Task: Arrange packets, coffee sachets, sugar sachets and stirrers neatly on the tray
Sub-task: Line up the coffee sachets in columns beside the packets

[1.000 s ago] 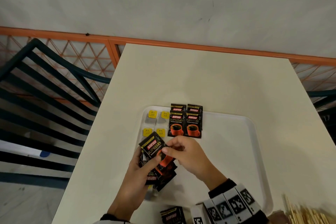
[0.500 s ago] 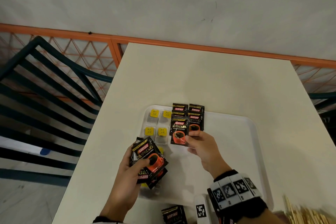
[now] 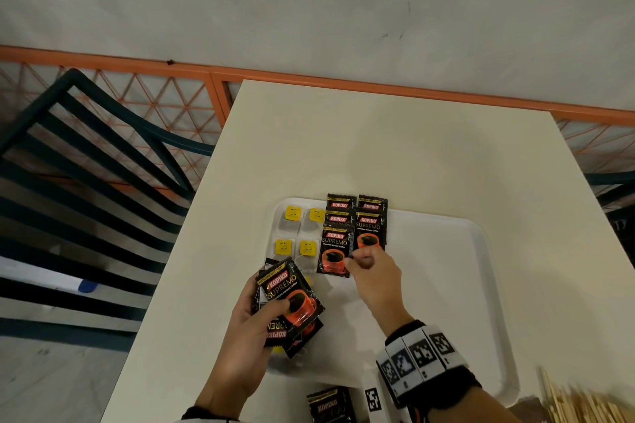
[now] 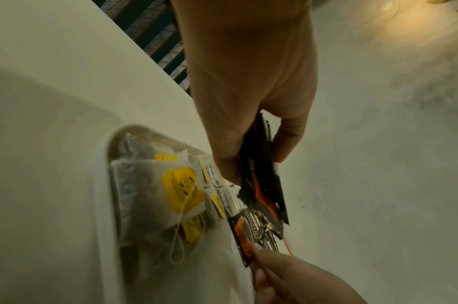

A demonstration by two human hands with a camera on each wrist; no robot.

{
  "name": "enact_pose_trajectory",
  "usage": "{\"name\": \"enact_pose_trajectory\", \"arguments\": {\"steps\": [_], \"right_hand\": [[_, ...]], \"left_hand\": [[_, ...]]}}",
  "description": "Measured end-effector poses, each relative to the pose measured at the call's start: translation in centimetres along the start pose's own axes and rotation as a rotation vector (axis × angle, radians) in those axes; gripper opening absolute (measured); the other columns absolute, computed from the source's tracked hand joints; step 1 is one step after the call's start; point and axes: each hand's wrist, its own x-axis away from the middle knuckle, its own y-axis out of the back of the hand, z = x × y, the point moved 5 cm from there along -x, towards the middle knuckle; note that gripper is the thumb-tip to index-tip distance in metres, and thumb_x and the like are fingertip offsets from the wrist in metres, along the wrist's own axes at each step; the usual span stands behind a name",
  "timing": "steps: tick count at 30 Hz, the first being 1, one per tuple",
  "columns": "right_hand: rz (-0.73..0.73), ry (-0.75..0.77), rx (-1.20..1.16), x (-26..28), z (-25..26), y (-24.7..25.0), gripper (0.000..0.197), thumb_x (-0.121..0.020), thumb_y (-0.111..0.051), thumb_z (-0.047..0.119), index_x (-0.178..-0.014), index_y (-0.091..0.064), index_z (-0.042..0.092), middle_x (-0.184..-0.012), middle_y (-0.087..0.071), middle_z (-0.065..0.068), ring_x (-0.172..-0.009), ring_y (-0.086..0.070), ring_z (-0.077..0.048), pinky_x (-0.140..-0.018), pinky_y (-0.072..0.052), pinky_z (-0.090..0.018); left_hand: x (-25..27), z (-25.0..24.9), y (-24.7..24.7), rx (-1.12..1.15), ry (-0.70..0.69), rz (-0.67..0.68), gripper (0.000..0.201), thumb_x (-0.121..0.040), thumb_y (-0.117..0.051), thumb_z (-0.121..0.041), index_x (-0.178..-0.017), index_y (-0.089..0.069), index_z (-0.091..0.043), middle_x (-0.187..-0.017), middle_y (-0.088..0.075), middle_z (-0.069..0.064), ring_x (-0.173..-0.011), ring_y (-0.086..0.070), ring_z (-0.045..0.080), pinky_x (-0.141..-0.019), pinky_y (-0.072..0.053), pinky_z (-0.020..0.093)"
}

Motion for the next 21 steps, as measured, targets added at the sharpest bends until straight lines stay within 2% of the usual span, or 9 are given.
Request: {"name": "enact_pose_trajectory", "arguments": {"steps": [5, 8, 10, 13, 15, 17, 21], "right_hand": [[-0.047, 0.057, -0.049, 0.3, -0.2, 0.1, 0.02, -0.082, -0.068, 0.01, -0.1, -0.06, 0.005, -0.09, -0.064, -0.007, -0.074, -0.056, -0.009, -0.058, -0.04, 0.003], [-0.061, 0.113, -0.072, 1.0, 0.4, 0.5, 0.019, -0.084, -0.065, 0.013, -0.1, -0.059, 0.007, -0.084, -0.063, -0.001, -0.069, -0.054, -0.001, -0.059, -0.04, 0.001], [0.039, 0.158, -0.08, 1.8, 1.4, 0.5, 0.013, -0.087, -0.062, 0.02, -0.098, -0.059, 0.014, -0.081, -0.06, 0.008, -0.071, -0.055, -0.002, -0.061, -0.042, -0.003], [0.383, 0.164, -0.111, 3.8, 2.8, -0.2, 0.004, -0.089, -0.056, 0.032, -0.09, -0.059, 0.03, -0.083, -0.062, 0.012, -0.075, -0.055, -0.003, -0.065, -0.042, -0.012], [0.548, 0.168, -0.107, 4.9, 3.2, -0.4, 0.006, -0.086, -0.062, 0.032, -0.089, -0.059, 0.035, -0.082, -0.061, 0.012, -0.074, -0.054, -0.002, -0.062, -0.04, -0.013], [0.571, 0.177, -0.088, 5.0, 2.9, -0.4, 0.014, -0.081, -0.069, 0.026, -0.09, -0.059, 0.032, -0.081, -0.059, 0.007, -0.073, -0.053, -0.005, -0.06, -0.039, -0.015], [0.504, 0.116, -0.136, 4.5, 2.2, 0.1, 0.017, -0.078, -0.072, 0.02, -0.092, -0.063, 0.017, -0.087, -0.062, -0.006, -0.062, -0.052, -0.005, -0.052, -0.042, -0.015]], "left_hand": [[-0.1, 0.0, -0.2, -0.003, 0.004, 0.003, 0.043, -0.084, -0.05, 0.008, -0.113, -0.057, -0.022, -0.101, -0.068, 0.011, -0.077, -0.072, 0.023, -0.056, -0.056, 0.031], [-0.1, 0.1, -0.6, -0.002, 0.005, 0.016, 0.043, -0.084, -0.05, 0.008, -0.114, -0.057, -0.022, -0.101, -0.068, 0.011, -0.076, -0.072, 0.023, -0.055, -0.056, 0.031], [-0.2, 0.1, -0.8, -0.004, 0.002, 0.016, 0.042, -0.084, -0.05, 0.008, -0.112, -0.058, -0.022, -0.099, -0.069, 0.01, -0.076, -0.072, 0.022, -0.055, -0.056, 0.031], [-0.3, 0.1, -1.2, -0.027, -0.009, 0.005, 0.04, -0.084, -0.051, 0.007, -0.111, -0.059, -0.022, -0.095, -0.071, 0.009, -0.075, -0.071, 0.022, -0.06, -0.055, 0.033], [-0.3, 0.1, -1.5, -0.042, -0.014, 0.011, 0.039, -0.084, -0.051, 0.006, -0.111, -0.059, -0.022, -0.092, -0.072, 0.008, -0.076, -0.07, 0.022, -0.062, -0.055, 0.034], [-0.3, 0.2, -1.9, -0.057, -0.02, 0.023, 0.038, -0.084, -0.054, 0.003, -0.11, -0.06, -0.023, -0.092, -0.073, 0.007, -0.078, -0.071, 0.023, -0.063, -0.056, 0.034], [-0.3, 0.3, -2.3, -0.04, -0.019, 0.045, 0.043, -0.077, -0.06, -0.004, -0.116, -0.059, -0.023, -0.105, -0.07, 0.011, -0.09, -0.069, 0.028, -0.069, -0.057, 0.037]]}}
